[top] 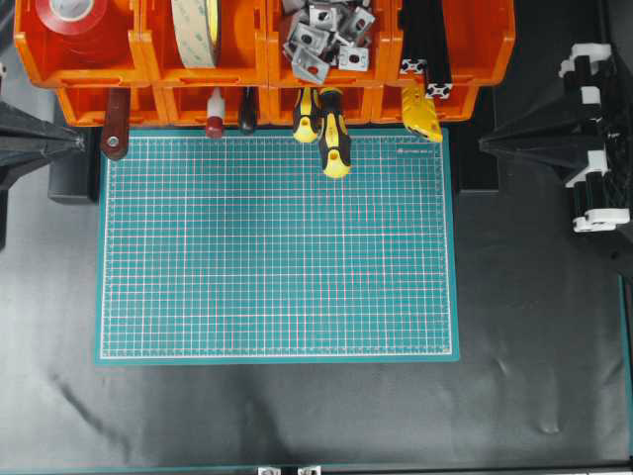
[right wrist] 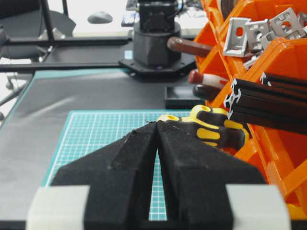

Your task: Pick red screwdriver from container rack with left arm.

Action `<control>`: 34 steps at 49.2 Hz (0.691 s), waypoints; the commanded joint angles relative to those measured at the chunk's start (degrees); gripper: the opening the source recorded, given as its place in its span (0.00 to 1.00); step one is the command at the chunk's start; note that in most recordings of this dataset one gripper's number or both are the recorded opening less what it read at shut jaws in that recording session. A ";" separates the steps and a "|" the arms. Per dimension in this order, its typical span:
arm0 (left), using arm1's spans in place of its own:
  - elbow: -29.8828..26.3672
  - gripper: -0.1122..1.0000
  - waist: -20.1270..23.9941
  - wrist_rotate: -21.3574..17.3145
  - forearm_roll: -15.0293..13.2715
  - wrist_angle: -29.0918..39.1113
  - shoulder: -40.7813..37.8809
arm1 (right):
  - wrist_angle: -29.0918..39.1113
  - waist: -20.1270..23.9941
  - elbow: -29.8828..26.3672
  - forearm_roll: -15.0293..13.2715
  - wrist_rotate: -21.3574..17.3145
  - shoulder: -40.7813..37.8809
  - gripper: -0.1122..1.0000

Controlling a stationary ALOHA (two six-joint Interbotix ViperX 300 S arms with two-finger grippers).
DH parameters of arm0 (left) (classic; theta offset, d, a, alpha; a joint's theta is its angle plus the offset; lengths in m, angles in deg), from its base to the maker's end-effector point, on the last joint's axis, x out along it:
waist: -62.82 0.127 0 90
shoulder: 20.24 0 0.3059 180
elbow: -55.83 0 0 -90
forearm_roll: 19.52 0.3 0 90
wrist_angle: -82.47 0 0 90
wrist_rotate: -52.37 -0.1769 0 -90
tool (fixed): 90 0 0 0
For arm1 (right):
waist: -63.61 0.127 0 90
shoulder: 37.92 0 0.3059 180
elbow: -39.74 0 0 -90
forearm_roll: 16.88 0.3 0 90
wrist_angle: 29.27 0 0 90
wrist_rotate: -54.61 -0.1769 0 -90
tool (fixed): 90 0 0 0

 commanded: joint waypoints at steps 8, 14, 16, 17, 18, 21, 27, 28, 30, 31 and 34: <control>-6.50 0.10 -2.46 6.24 2.37 1.58 0.70 | -0.62 0.44 -2.11 1.32 -3.78 -0.70 0.10; -10.28 0.10 -3.34 6.24 2.37 7.47 0.70 | -0.53 0.62 -2.20 1.32 -7.12 -0.70 0.10; -11.78 0.10 -3.60 6.15 2.37 10.55 0.70 | -0.35 0.62 -2.20 1.32 -7.91 -0.79 0.10; -12.48 0.10 -3.60 6.06 2.37 12.39 0.70 | -0.35 0.62 -2.20 1.32 -8.26 -0.70 0.10; -13.27 0.10 -3.69 6.06 2.46 14.24 0.79 | -0.26 0.70 -2.20 1.32 -8.61 -0.79 0.10; -15.82 0.10 -3.52 5.71 2.81 18.81 1.49 | 0.18 0.88 -2.20 1.32 -9.84 -0.70 0.10; -20.83 0.10 -3.78 3.78 3.52 25.49 2.20 | 1.05 1.14 -2.29 1.32 -12.48 -0.53 0.10; -22.06 0.10 -3.96 2.81 3.52 27.33 2.11 | 1.23 1.23 -2.29 1.32 -12.74 -0.53 0.10; -23.64 0.10 -4.22 1.41 3.52 30.50 1.85 | 1.49 1.32 -2.29 1.41 -13.36 -0.44 0.10; -24.35 0.10 -4.39 0.70 3.52 32.26 1.58 | 1.58 1.41 -2.29 1.32 -13.45 -0.44 0.10; -26.63 0.10 -4.83 -0.97 3.52 38.06 0.70 | 1.67 1.49 -2.29 1.32 -13.62 -0.44 0.10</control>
